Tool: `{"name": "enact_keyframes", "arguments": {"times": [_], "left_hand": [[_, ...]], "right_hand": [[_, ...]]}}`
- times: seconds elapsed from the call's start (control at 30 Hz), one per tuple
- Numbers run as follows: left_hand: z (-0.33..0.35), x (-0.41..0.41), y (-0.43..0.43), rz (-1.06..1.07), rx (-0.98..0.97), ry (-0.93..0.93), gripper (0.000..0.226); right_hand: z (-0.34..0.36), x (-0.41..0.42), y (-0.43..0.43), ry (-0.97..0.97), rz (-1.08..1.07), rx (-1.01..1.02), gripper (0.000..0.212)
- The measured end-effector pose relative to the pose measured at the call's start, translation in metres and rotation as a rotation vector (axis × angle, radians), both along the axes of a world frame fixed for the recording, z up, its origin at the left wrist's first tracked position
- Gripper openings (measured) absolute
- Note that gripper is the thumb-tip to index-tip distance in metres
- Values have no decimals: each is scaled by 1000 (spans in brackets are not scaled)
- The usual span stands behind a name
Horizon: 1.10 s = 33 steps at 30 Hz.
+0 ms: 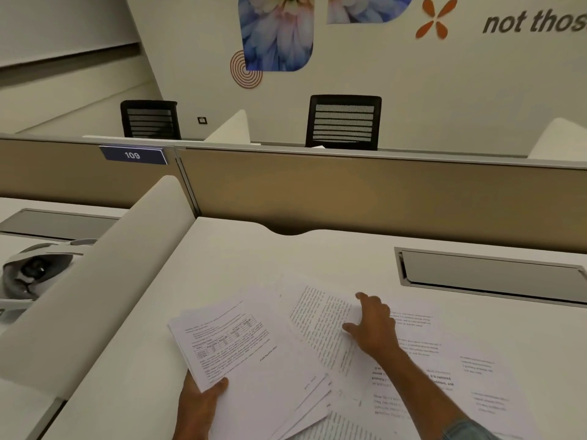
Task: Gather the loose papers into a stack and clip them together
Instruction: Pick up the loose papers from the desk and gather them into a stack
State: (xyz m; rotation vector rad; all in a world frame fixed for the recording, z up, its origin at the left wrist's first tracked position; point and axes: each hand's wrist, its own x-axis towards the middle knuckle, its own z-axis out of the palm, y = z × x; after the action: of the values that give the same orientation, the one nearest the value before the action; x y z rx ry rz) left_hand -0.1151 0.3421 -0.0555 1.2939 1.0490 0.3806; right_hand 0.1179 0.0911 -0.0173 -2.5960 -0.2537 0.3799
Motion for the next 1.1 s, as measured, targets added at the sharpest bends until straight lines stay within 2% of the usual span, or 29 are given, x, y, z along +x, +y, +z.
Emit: {"name": "enact_keyframes", "arguments": {"times": [0.13, 0.27, 0.43, 0.53, 0.7, 0.83, 0.87, 1.0, 1.1], "left_hand": [[-11, -3, 8, 10, -44, 65, 53], [-11, -2, 11, 25, -73, 54, 48], [-8, -4, 12, 81, -229, -68, 55], [-2, -6, 13, 99, -279, -162, 52], [16, -12, 11, 129, -360, -242, 47], [29, -22, 9, 167, -424, -254, 33], [31, -25, 8, 174, -446, -255, 32], [38, -31, 2, 157, -492, -290, 31], [43, -35, -6, 163, -501, -306, 34]], "right_hand": [[-4, 21, 5, 78, 98, -139, 97], [-8, 31, 8, 76, 148, -240, 103], [-7, 31, 10, 104, 130, -278, 91], [-7, 29, 8, 95, 129, -276, 78], [-9, 17, 3, 19, 119, -118, 54], [-4, 5, -3, -141, 81, -3, 13], [-1, 3, -6, -176, 61, 25, 11], [15, -1, -21, -191, 18, 131, 31], [27, -9, -38, -211, -65, 221, 16]]}}
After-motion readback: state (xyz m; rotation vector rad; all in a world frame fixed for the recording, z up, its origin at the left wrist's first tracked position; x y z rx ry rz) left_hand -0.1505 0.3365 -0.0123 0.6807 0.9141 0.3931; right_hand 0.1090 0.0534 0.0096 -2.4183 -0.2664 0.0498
